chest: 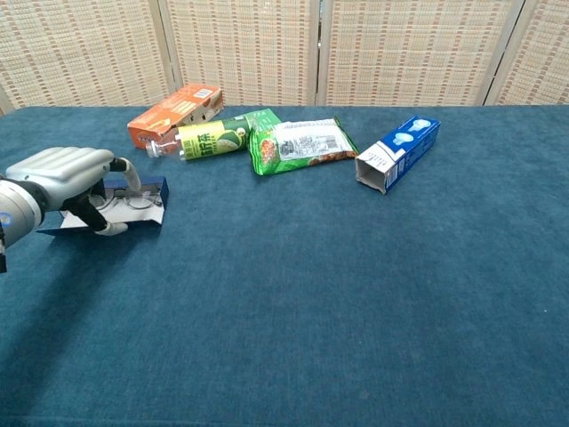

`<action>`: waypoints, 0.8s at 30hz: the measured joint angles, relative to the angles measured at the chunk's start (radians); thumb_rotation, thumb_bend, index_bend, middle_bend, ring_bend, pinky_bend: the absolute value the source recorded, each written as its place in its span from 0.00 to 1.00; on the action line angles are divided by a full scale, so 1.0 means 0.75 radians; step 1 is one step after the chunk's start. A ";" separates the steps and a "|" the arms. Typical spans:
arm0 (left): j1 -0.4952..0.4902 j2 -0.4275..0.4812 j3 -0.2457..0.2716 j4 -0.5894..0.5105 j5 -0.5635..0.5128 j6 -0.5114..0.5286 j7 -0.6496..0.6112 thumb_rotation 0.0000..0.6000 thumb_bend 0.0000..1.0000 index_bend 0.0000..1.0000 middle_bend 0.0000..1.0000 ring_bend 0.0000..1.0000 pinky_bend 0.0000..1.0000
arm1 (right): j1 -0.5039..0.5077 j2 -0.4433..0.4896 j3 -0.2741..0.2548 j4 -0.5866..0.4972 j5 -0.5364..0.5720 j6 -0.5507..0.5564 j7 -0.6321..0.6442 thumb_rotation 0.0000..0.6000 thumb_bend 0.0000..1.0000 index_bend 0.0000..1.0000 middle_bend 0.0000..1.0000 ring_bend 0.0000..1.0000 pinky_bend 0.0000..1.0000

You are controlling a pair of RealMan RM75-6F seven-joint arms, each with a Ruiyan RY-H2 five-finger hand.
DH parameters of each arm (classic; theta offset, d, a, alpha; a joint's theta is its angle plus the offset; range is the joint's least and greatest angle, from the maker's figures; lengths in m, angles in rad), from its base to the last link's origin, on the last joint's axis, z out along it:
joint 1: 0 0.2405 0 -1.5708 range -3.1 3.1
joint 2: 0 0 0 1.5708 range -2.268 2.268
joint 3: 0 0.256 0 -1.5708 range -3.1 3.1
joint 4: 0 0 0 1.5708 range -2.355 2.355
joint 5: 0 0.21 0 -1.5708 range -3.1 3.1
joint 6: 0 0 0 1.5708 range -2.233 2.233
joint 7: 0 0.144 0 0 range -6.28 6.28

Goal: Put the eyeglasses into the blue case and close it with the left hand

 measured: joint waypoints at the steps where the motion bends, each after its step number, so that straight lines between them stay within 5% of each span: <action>1: 0.000 -0.001 -0.003 0.009 0.000 0.000 -0.004 1.00 0.25 0.32 1.00 1.00 1.00 | 0.000 0.000 0.000 0.000 0.000 0.000 0.000 1.00 0.22 0.29 0.29 0.30 0.26; 24: 0.043 0.003 -0.002 0.122 0.008 -0.013 -0.057 1.00 0.34 0.55 1.00 1.00 1.00 | 0.014 -0.006 0.003 0.007 0.002 -0.017 0.004 1.00 0.22 0.29 0.29 0.30 0.26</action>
